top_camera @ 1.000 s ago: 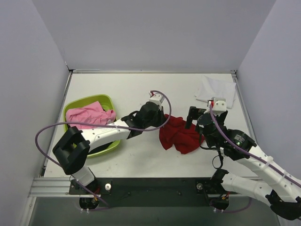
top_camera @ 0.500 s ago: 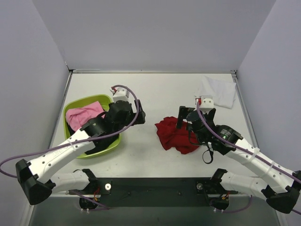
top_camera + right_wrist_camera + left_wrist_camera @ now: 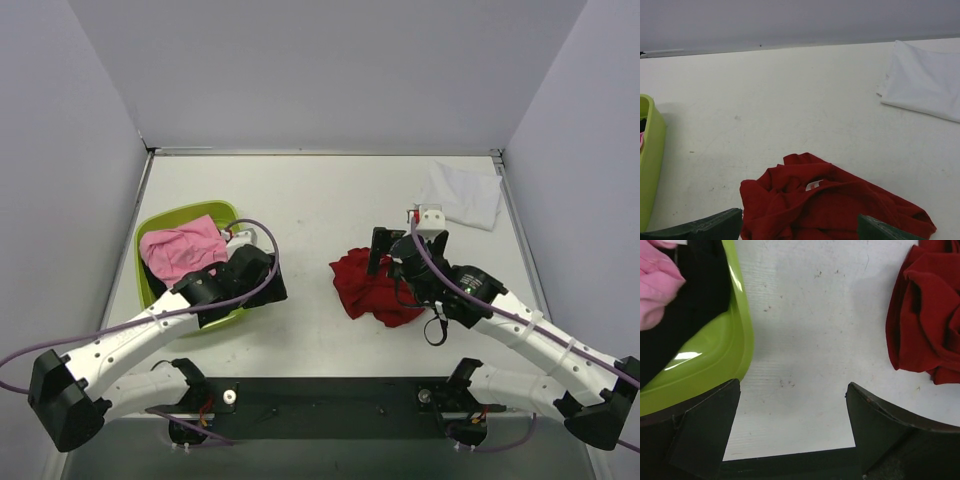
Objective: Fold and stack the t-shirts
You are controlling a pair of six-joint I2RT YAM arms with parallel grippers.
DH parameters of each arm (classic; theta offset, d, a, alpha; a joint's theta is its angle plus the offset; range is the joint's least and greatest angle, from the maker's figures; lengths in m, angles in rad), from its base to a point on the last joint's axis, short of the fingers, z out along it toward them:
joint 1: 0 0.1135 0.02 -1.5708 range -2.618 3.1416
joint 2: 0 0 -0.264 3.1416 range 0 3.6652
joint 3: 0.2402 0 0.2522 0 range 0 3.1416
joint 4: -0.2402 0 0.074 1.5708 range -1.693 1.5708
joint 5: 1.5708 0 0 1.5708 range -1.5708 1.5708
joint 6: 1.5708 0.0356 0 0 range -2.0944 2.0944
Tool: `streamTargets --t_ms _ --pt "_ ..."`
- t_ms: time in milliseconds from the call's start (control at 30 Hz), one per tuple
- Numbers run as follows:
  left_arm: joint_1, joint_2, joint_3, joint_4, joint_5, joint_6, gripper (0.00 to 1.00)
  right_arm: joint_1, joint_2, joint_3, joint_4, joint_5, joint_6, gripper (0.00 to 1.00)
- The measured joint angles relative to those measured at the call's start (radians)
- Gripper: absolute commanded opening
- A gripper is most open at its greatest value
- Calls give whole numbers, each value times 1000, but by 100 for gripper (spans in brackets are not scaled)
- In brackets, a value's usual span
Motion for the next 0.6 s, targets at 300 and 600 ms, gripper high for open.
streamTargets --t_ms 300,600 --pt "29 196 -27 256 186 -36 97 1 -14 -31 0 -1 0 100" --pt "129 332 -62 371 249 -45 97 5 -30 -34 -4 0 0 100"
